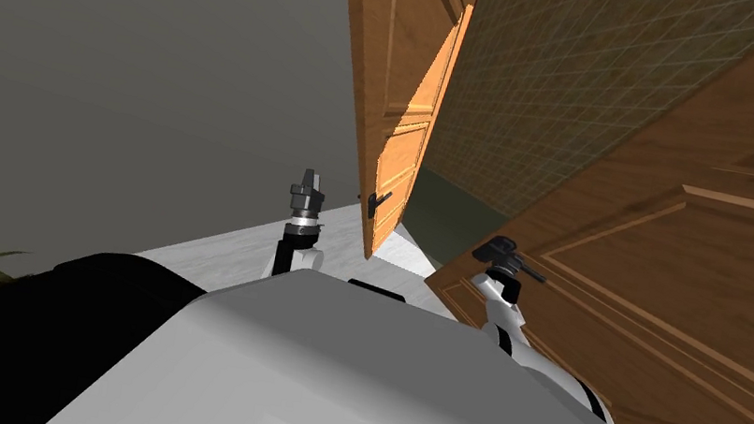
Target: Pull the door open
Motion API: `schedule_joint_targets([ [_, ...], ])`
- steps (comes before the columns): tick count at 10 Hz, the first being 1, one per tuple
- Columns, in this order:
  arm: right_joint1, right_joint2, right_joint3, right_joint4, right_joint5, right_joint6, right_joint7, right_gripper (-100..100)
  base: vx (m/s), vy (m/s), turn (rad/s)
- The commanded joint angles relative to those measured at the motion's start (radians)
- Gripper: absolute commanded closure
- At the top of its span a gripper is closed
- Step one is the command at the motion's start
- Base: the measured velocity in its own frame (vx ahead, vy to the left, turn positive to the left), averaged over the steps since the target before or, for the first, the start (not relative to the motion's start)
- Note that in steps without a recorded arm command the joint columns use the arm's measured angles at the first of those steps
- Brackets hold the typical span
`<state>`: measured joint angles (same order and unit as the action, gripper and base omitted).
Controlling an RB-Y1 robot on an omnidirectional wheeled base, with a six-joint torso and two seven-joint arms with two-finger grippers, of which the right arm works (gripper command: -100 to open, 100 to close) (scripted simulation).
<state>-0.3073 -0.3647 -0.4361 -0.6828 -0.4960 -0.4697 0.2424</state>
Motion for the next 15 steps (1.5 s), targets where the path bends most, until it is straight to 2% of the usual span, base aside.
schedule_joint_targets([
  [1, 0.005, 0.006, 0.018, -0.009, 0.009, 0.006, -0.012, 100, -0.227, -0.011, 0.079],
  [5, 0.001, 0.011, 0.081, -0.020, 0.039, 0.013, -0.059, 100, -0.250, 0.009, 0.074],
  [8, -0.001, 0.012, 0.106, -0.025, 0.051, 0.016, -0.078, 100, -0.214, -0.028, 0.062],
  [9, -0.003, 0.012, 0.105, -0.016, 0.050, 0.015, -0.077, 100, -0.093, -0.004, 0.035],
  [10, -0.001, 0.013, 0.119, -0.017, 0.054, 0.016, -0.089, 100, -0.120, -0.002, 0.073],
  [15, 0.005, 0.002, 0.164, -0.029, 0.070, 0.017, -0.130, 100, -0.185, -0.016, 0.091],
])
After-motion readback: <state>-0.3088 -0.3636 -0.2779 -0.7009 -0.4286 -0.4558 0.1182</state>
